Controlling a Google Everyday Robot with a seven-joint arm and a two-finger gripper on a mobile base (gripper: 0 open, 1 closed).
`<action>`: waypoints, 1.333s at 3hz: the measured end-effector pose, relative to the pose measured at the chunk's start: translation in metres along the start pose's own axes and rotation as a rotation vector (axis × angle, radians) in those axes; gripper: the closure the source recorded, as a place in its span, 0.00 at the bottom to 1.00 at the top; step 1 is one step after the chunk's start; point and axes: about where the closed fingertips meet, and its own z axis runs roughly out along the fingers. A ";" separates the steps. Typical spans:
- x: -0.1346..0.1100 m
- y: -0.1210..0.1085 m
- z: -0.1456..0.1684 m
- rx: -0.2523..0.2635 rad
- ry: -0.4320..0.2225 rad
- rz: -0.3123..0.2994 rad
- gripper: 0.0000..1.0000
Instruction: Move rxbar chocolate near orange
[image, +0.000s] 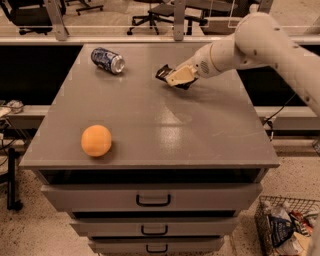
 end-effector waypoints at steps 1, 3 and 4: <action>-0.035 0.027 -0.039 -0.019 -0.045 -0.083 1.00; -0.041 0.066 -0.061 -0.119 -0.081 -0.104 1.00; -0.035 0.096 -0.048 -0.214 -0.096 -0.102 1.00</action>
Offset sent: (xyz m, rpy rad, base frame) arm -0.0799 0.0092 0.0928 0.0310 -0.0951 0.1557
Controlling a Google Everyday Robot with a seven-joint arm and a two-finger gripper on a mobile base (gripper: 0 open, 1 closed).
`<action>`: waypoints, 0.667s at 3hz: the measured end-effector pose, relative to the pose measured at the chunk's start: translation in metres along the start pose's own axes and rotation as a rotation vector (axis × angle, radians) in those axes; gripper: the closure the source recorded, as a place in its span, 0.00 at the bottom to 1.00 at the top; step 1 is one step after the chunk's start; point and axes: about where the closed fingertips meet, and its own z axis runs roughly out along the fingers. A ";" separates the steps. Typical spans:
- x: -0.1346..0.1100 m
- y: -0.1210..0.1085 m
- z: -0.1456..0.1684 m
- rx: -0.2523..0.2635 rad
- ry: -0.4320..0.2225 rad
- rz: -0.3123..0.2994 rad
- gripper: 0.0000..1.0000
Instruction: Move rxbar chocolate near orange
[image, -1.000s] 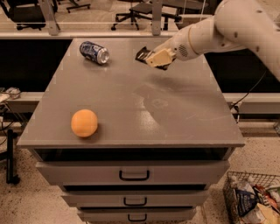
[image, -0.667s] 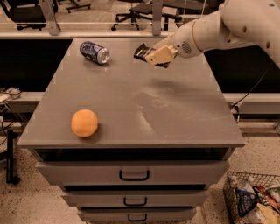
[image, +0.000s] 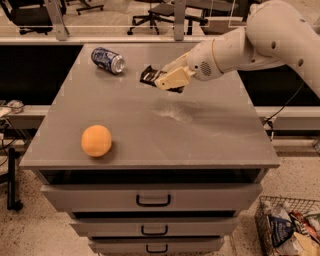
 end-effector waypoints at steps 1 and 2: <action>-0.009 0.028 0.019 -0.087 -0.022 -0.027 1.00; -0.007 0.029 0.022 -0.103 -0.023 -0.024 1.00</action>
Offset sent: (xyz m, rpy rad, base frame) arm -0.0144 0.0252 -0.0039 0.0191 0.0130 0.0747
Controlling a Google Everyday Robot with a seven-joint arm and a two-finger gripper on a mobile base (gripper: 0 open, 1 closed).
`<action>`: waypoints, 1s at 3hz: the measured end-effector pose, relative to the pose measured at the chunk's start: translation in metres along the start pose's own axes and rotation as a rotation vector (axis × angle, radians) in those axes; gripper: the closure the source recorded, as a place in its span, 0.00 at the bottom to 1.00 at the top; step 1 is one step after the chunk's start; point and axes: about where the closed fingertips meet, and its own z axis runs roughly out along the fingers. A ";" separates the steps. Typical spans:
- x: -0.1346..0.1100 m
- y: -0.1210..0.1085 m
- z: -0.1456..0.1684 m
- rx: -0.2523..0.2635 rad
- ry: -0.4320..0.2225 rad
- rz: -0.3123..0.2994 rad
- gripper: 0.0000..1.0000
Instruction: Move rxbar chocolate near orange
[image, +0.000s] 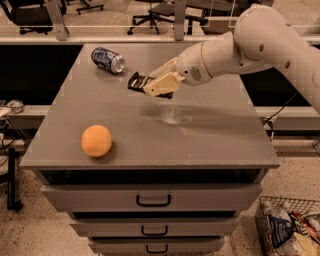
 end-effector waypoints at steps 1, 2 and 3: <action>0.011 0.017 0.004 -0.047 0.033 -0.004 1.00; 0.019 0.037 0.004 -0.086 0.053 -0.014 1.00; 0.028 0.052 0.006 -0.120 0.070 -0.020 1.00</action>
Offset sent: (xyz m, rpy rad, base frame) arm -0.0616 0.0020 -0.0281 -0.0651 0.0646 0.1185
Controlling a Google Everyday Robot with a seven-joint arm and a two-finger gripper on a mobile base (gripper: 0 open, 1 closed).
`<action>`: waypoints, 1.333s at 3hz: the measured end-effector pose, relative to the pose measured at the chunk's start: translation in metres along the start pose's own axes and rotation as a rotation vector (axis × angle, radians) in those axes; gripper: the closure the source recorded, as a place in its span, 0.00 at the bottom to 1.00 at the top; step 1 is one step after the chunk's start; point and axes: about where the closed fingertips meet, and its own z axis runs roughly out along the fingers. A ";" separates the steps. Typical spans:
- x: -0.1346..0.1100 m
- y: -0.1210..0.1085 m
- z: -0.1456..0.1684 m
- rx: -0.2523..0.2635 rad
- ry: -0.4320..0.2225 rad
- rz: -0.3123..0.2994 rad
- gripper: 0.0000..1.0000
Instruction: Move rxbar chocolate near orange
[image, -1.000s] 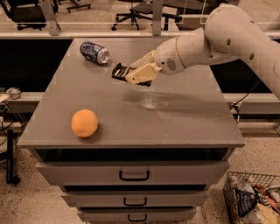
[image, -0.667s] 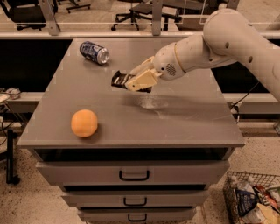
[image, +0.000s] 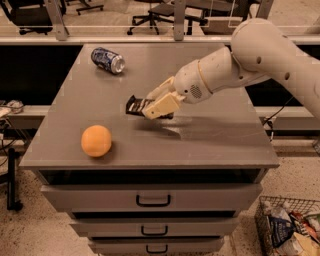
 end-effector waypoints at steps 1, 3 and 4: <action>0.011 0.010 0.009 -0.036 0.011 0.007 1.00; 0.020 0.037 0.042 -0.133 0.016 0.030 0.82; 0.017 0.047 0.050 -0.161 0.020 0.037 0.58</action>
Offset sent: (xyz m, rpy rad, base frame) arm -0.0359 0.0278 -0.0518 0.0072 0.1146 0.1044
